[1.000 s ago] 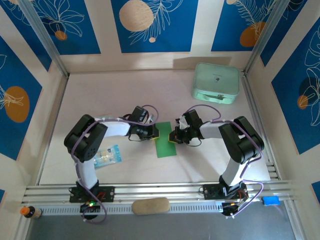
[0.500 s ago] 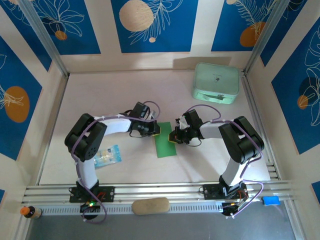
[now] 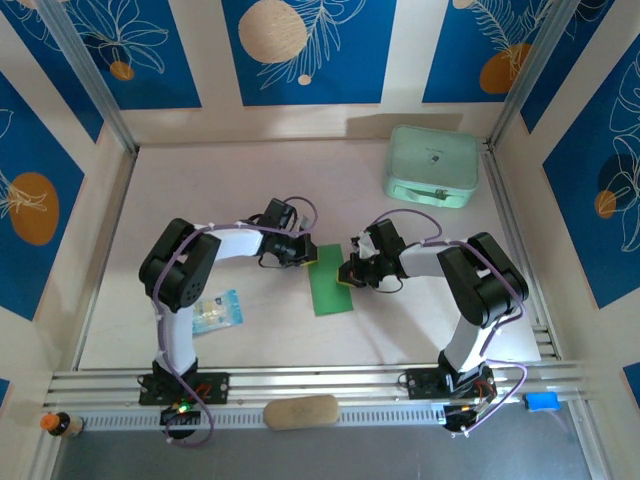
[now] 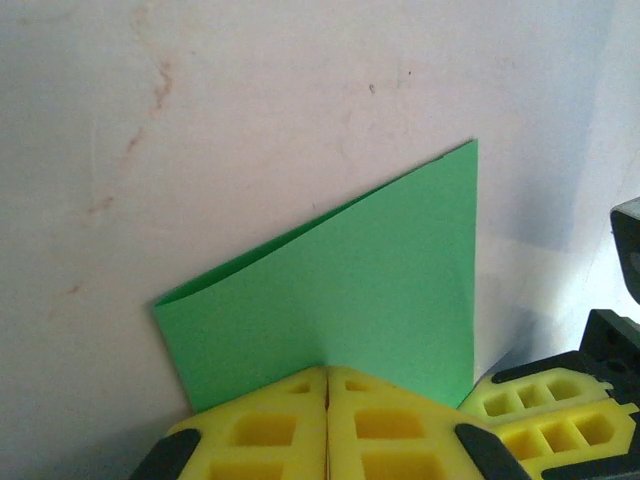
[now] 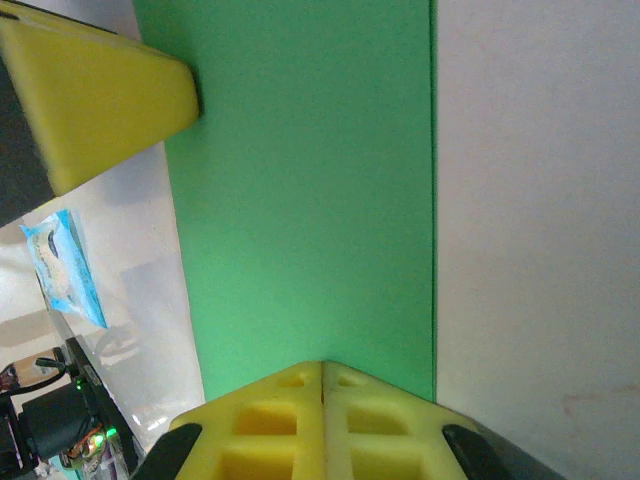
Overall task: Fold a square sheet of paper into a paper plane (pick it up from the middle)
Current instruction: First fold the square sheet of paper in half at the center of the table.
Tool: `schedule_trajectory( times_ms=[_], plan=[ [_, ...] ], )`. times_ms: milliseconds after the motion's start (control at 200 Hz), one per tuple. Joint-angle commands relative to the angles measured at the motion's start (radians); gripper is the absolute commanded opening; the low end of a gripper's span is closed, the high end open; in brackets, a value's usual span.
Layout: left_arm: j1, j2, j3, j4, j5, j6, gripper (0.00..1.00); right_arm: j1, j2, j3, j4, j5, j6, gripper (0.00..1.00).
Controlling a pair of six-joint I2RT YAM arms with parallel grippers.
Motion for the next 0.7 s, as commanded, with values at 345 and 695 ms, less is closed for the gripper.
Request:
schedule_trajectory(
  times_ms=[345, 695],
  plan=[
    [0.073, 0.019, 0.005, 0.005, -0.125, -0.079, 0.05, -0.006, 0.052, -0.047, -0.12, 0.112, -0.008, 0.0],
    [0.078, 0.023, 0.083, -0.102, -0.263, -0.094, 0.05, -0.006, 0.056, -0.046, -0.119, 0.109, -0.009, 0.0]
  ],
)
